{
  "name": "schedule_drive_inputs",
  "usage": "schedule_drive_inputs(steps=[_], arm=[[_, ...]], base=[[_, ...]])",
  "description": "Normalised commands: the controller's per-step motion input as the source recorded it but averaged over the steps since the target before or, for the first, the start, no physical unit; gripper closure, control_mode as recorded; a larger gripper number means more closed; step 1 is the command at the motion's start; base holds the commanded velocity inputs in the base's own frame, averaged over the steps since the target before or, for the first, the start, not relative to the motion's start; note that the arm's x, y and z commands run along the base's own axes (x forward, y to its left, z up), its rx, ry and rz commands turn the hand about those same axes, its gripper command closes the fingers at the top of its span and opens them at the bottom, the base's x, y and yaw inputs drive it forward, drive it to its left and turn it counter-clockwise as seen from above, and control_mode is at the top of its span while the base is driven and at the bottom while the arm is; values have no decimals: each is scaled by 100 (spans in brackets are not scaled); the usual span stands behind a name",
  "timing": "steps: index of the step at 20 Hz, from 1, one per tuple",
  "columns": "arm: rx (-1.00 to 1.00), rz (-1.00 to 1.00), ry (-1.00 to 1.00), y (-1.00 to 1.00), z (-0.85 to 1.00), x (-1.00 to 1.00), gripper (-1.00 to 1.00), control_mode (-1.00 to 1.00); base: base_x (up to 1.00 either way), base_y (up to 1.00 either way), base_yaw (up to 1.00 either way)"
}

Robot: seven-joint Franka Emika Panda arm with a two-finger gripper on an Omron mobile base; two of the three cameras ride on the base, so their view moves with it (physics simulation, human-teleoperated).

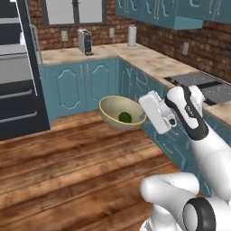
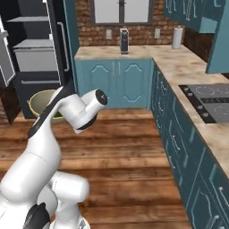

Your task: Move the glass cup from next to the sink to the open cabinet. Then, move the bowl with the lime to the fridge to clear the area for faucet cleaning.

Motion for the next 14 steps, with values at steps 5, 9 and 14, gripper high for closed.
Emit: schedule_drive_inputs(steps=[5, 9, 14], arm=[[0, 0, 0, 0, 0, 0, 100, 100], [0, 0, 0, 0, 0, 0, 100, 100], [0, 0, 0, 0, 0, 0, 100, 100]], base=[[100, 79, 0], [100, 92, 0], [100, 100, -2]])
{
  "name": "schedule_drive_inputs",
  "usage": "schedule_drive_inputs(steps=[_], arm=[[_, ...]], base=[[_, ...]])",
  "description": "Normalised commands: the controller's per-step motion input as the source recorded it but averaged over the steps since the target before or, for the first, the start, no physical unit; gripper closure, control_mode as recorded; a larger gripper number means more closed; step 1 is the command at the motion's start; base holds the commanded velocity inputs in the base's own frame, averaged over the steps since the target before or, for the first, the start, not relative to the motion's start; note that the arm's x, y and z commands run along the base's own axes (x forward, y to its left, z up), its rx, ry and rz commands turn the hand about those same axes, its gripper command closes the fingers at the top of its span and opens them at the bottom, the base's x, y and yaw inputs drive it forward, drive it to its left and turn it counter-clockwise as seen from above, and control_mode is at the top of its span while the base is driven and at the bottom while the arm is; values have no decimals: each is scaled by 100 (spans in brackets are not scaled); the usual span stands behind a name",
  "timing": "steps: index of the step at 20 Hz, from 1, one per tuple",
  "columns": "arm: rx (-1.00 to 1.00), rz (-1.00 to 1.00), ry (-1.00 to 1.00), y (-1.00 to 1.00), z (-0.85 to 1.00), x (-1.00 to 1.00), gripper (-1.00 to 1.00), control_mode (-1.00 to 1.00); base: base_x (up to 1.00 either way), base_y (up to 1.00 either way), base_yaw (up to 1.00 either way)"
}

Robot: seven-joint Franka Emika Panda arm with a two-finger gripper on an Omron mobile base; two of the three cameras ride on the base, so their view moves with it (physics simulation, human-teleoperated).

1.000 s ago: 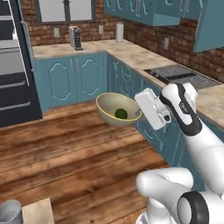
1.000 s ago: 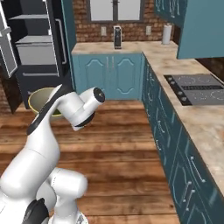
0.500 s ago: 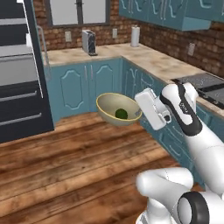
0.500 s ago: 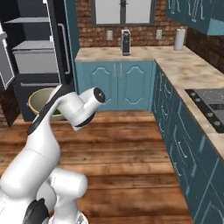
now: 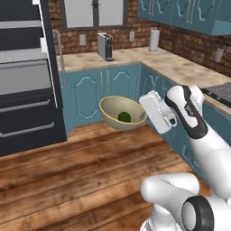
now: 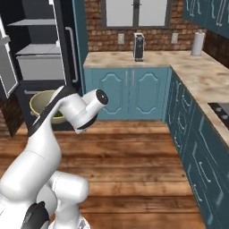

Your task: Move the glass cup from next to the sink to the open cabinet. Then, move the bowl with the lime to the fridge to clear the area for faucet cleaning.

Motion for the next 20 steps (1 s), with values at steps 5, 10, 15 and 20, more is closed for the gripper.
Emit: schedule_drive_inputs(steps=[5, 10, 15, 20], arm=[[0, 0, 0, 0, 0, 0, 100, 100], [0, 0, 0, 0, 0, 0, 100, 100], [0, 0, 0, 0, 0, 0, 100, 100], [0, 0, 0, 0, 0, 0, 100, 100]], base=[[99, 100, -3], [100, 100, -3], [100, 100, -6], [100, 100, -4]])
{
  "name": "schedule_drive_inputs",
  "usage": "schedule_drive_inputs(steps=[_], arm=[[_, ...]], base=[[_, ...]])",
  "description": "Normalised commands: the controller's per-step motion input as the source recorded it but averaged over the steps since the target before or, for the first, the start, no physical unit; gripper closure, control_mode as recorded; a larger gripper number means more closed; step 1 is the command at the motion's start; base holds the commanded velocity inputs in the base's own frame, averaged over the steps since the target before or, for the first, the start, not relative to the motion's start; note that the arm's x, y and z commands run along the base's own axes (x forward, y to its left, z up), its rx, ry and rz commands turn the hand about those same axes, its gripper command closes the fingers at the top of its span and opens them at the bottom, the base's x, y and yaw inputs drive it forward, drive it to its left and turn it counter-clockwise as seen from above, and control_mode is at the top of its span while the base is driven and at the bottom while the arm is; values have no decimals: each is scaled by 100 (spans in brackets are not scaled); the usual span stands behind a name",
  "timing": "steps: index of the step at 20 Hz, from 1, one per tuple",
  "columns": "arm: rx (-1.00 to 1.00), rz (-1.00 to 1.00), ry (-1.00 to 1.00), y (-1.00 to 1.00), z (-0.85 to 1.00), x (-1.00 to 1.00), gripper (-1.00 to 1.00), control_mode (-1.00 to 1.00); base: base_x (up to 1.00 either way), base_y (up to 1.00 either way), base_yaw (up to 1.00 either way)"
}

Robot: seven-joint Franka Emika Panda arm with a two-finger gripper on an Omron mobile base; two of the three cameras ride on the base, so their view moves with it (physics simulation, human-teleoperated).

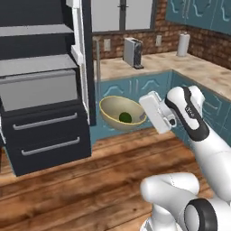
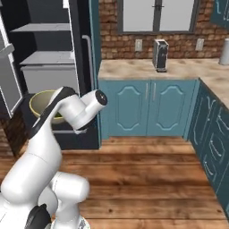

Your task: Move the glass cup from next to the sink to the open cabinet. Then, move the bowl with the lime to the fridge to clear the area for faucet cleaning.

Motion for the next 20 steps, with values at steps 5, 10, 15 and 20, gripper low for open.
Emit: schedule_drive_inputs(steps=[5, 10, 15, 20], arm=[[0, 0, 0, 0, 0, 0, 100, 100], [0, 0, 0, 0, 0, 0, 100, 100], [0, 0, 0, 0, 0, 0, 100, 100], [0, 0, 0, 0, 0, 0, 100, 100]], base=[[100, 100, -13], [65, 100, -29], [2, 89, -35], [13, 40, -2]])
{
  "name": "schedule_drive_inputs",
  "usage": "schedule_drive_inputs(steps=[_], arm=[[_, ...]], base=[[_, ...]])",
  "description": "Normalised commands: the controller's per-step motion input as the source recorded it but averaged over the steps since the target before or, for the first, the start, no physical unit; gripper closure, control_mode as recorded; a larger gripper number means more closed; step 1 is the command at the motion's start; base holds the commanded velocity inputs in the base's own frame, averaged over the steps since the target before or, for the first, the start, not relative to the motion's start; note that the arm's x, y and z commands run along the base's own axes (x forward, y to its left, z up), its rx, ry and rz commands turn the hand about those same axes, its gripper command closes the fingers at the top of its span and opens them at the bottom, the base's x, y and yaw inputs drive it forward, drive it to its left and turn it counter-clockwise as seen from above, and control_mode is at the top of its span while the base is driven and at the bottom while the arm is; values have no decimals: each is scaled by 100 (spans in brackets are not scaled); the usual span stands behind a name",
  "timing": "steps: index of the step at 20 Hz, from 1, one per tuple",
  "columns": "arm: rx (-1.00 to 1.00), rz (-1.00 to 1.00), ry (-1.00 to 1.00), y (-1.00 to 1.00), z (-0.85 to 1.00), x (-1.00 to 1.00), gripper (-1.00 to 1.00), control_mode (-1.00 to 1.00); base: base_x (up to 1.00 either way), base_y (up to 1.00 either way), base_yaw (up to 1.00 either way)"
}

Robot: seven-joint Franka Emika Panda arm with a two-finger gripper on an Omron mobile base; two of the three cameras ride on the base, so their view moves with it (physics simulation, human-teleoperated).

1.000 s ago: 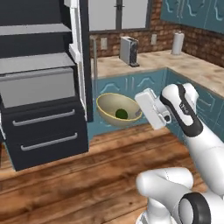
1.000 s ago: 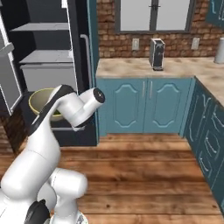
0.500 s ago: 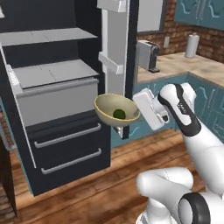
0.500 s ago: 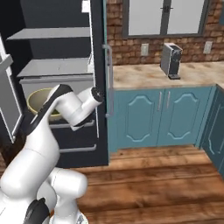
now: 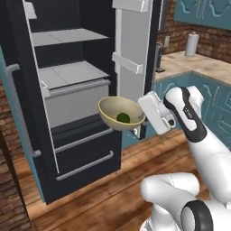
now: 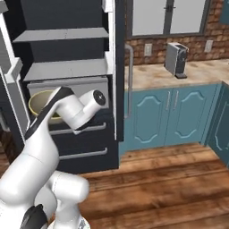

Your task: Move the glass cup from next to the sink to the open cabinet. Then, move the bowl with the lime to the fridge to clear the area for faucet cleaning.

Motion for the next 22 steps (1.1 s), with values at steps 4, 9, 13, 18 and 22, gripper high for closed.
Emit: schedule_drive_inputs(steps=[4, 9, 13, 18, 22], arm=[[0, 0, 0, 0, 0, 0, 100, 100], [0, 0, 0, 0, 0, 0, 100, 100], [0, 0, 0, 0, 0, 0, 100, 100], [0, 0, 0, 0, 0, 0, 100, 100], [0, 0, 0, 0, 0, 0, 100, 100]], base=[[87, 50, 0], [59, 63, 0], [42, 39, -3], [38, 30, -3], [71, 49, -1]])
